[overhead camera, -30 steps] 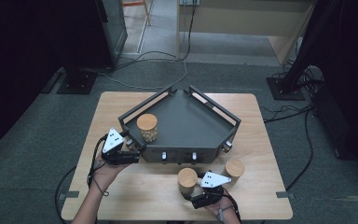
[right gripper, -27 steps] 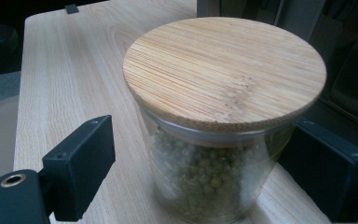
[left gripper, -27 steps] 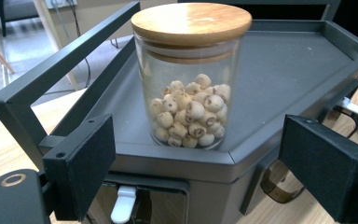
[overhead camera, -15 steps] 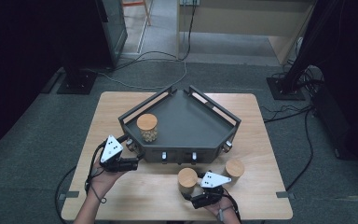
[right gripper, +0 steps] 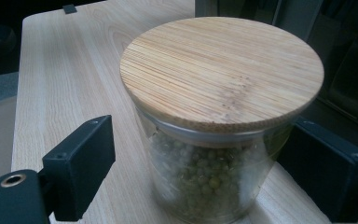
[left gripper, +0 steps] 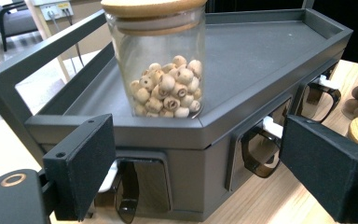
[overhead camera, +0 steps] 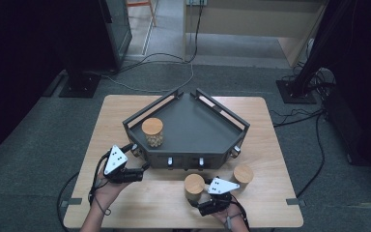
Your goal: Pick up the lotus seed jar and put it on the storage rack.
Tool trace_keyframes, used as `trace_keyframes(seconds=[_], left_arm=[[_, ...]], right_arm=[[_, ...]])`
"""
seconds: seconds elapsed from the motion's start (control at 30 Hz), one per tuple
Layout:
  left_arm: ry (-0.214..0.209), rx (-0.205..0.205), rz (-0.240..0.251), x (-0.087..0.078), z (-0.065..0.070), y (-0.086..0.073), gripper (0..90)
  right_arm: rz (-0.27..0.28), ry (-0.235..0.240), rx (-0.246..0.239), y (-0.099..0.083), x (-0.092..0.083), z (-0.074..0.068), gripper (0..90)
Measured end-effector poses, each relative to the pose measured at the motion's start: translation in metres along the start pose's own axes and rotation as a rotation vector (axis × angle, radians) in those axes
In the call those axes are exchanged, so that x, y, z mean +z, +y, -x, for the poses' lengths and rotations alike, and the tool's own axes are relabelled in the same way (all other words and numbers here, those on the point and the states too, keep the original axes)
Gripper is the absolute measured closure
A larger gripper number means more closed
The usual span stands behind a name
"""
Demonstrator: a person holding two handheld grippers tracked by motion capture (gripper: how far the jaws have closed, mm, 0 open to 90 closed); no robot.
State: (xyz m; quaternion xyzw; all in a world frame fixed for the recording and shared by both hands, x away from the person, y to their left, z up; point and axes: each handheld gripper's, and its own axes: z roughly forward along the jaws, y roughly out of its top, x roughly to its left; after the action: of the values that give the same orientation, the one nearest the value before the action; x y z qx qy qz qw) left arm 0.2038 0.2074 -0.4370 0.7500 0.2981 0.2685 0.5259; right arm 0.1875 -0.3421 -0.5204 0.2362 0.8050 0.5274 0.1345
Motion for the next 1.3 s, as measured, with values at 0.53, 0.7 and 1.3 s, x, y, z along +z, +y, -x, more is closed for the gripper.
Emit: trace_keyframes(seconds=[0.53,0.7,1.3], left_arm=[[0.013,-0.017,0.014,-0.008,0.005,-0.020,10.8],[0.018,-0.015,0.015,-0.008,0.009,-0.027,10.7],[0.020,-0.034,0.003,-0.012,0.015,-0.048,10.8]], right_arm=[[0.007,0.003,0.015,-0.001,0.000,0.002,11.5],[0.006,0.003,0.015,-0.001,0.000,0.002,11.5],[0.006,0.001,0.017,-0.001,0.000,0.002,11.5]])
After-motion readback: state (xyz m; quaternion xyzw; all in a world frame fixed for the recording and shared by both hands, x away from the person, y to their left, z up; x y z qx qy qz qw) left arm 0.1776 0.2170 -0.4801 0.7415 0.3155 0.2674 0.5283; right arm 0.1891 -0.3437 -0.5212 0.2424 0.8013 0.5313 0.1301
